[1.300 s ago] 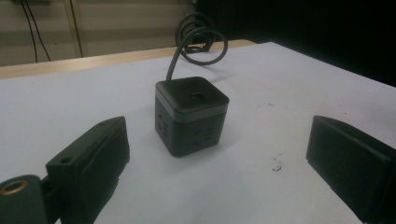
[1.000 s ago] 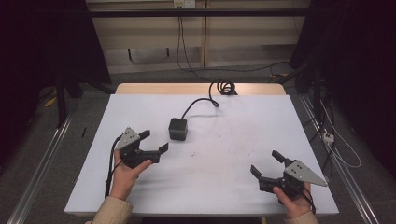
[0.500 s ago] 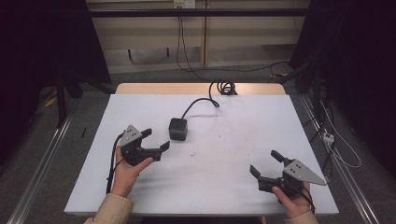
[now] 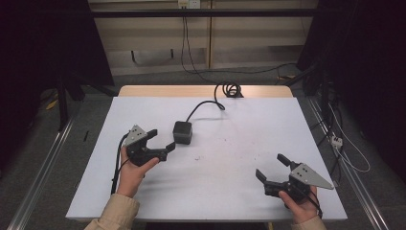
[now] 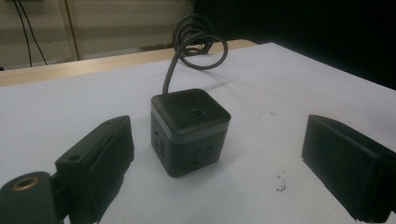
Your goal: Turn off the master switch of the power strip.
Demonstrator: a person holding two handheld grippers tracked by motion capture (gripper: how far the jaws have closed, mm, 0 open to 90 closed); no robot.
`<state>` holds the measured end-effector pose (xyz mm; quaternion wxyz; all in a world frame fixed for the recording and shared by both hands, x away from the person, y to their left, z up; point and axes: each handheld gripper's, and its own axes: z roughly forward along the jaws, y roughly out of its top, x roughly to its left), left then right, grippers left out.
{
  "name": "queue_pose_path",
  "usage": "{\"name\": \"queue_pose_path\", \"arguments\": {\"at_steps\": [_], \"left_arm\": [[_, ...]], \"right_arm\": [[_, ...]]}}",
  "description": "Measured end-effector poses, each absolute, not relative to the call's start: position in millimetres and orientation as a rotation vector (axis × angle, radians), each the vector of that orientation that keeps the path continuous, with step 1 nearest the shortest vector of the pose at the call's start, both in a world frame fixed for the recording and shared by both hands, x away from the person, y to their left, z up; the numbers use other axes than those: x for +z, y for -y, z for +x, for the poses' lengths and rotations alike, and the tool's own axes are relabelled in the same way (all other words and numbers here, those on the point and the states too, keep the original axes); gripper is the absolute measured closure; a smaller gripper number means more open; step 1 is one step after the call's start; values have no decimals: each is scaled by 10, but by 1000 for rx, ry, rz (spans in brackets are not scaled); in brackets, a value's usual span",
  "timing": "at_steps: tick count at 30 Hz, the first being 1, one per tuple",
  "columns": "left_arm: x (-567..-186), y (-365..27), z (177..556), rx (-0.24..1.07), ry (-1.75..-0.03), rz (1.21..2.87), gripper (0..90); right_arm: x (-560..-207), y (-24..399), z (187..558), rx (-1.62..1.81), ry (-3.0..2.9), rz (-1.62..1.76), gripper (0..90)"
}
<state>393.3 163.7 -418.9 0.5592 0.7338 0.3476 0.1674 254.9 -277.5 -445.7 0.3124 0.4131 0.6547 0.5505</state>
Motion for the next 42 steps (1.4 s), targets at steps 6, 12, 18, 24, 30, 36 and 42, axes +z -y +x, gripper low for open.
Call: {"name": "queue_pose_path", "arguments": {"at_steps": [6,12,18,24,30,36,42], "left_arm": [[-4168,-1606,3972,399,-817,1726,86],[-4158,-1576,4010,392,-824,1723,83],[-4111,-1518,4050,400,-821,1727,82],[-4087,-1514,4102,400,-828,1720,81],[-4048,-1492,4134,400,-826,1726,80],[-4036,-1467,4172,397,-831,1727,82],[-4029,-1441,4207,399,-834,1734,89]], "right_arm": [[-4471,2786,2552,1444,-1737,1089,49],[-4462,2799,2548,1442,-1732,1088,49],[-4465,2803,2544,1440,-1733,1090,49],[-4466,2790,2546,1441,-1740,1081,49],[-4469,2791,2546,1439,-1742,1079,49],[-4467,2791,2543,1441,-1741,1079,49],[-4470,2794,2543,1439,-1742,1081,49]]}}
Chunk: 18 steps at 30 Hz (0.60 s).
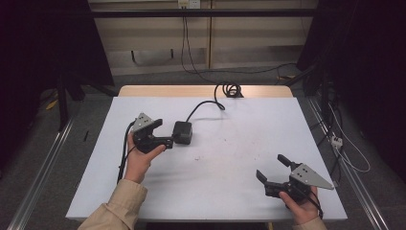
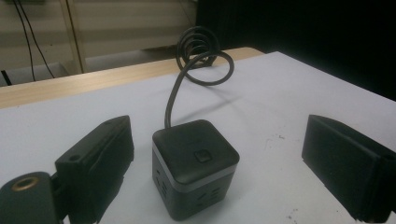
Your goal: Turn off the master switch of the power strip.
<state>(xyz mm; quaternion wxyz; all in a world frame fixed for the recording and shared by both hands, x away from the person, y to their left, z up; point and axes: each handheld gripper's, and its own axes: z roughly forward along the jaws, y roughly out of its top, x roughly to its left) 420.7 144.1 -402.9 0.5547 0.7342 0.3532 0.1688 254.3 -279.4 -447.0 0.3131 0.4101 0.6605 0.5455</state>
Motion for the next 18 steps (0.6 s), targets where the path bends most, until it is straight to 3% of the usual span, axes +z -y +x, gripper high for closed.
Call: {"name": "queue_pose_path", "arguments": {"at_steps": [18], "left_arm": [[-3996,-1381,4281,401,-843,1744,213]], "right_arm": [[-4476,2791,2544,1437,-1751,1078,51]]}}
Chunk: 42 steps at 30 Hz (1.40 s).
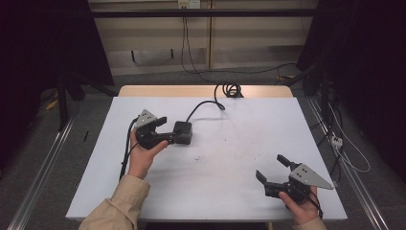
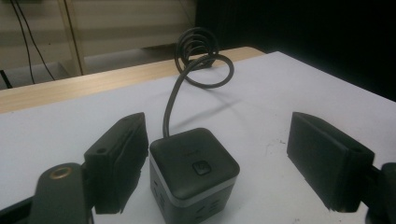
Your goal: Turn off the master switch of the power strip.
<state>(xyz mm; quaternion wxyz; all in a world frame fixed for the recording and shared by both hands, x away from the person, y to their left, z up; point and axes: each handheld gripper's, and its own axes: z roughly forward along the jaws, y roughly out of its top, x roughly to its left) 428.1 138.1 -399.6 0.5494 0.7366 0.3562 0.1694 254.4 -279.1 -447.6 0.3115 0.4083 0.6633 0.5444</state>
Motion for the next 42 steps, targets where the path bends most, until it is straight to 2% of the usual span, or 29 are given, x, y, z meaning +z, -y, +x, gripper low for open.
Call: {"name": "queue_pose_path", "arguments": {"at_steps": [9,14,16,21,30,42], "left_arm": [[-4001,-1388,4300,405,-831,1740,362],[-4006,-1385,4313,394,-842,1744,388],[-4007,-1375,4318,382,-835,1743,440],[-3989,-1352,4341,387,-819,1753,499],[-3973,-1343,4366,417,-817,1755,564],[-3999,-1306,4409,390,-839,1784,581]], "right_arm": [[-4472,2802,2546,1437,-1745,1078,52],[-4469,2802,2542,1434,-1746,1076,54],[-4469,2801,2542,1436,-1746,1076,54],[-4466,2801,2541,1437,-1745,1076,54],[-4464,2809,2541,1437,-1742,1078,56],[-4463,2808,2543,1441,-1742,1076,57]]}}
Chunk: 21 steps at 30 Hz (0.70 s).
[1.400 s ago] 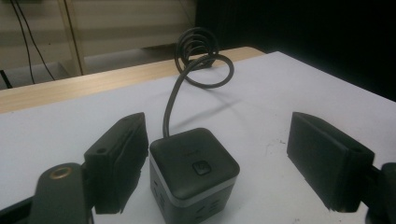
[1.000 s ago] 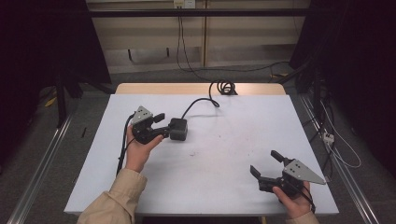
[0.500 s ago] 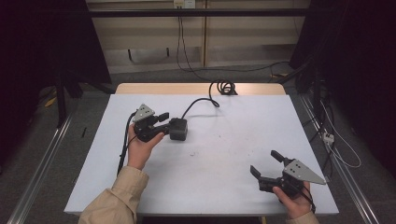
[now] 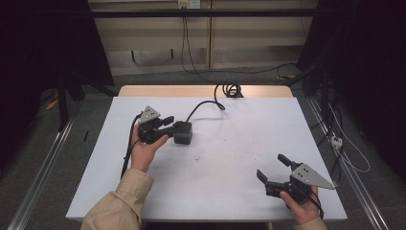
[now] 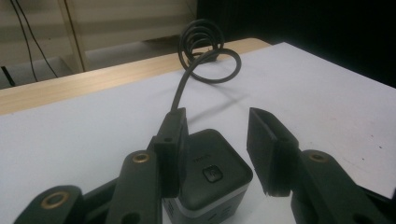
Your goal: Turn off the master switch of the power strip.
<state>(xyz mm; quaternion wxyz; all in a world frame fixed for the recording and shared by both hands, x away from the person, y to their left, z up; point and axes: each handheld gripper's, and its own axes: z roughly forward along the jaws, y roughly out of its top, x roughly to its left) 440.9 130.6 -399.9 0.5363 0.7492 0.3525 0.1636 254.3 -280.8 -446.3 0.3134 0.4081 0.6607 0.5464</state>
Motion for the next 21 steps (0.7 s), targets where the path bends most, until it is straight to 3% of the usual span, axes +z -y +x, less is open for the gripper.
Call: {"name": "queue_pose_path", "arguments": {"at_steps": [7,21], "left_arm": [[-4021,-1301,4437,392,-851,1798,570],[-4067,-1333,4493,321,-880,1778,690]], "right_arm": [[-4460,2808,2543,1442,-1743,1073,58],[-4459,2810,2543,1444,-1743,1070,59]]}}
